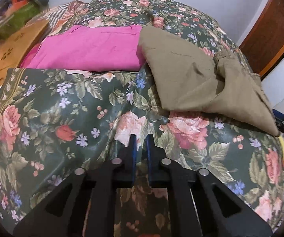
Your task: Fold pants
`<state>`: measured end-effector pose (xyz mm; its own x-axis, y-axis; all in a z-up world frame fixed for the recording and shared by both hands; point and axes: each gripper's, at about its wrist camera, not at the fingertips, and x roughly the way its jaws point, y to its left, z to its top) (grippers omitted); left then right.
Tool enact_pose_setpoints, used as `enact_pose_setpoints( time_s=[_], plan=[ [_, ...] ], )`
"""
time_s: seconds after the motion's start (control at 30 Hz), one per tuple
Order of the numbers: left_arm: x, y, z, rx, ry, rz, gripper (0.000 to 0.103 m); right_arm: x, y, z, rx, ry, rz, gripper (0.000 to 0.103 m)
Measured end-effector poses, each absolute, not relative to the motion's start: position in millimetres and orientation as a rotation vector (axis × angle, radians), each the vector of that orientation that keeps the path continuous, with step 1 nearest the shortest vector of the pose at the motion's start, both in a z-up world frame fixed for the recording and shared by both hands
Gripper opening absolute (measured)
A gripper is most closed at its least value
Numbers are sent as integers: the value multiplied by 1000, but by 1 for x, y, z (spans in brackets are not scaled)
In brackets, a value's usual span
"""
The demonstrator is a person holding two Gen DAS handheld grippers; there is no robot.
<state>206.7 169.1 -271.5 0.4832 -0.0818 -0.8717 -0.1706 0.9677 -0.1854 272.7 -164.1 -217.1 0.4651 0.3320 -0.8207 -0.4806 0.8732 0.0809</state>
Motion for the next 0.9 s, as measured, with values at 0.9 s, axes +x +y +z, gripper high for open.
enact_pose_setpoints(
  time_s=[0.9],
  plan=[
    [372,149,-266,-226,1059,-52,26,338,-143,-209,-258,908,519,70]
  ],
)
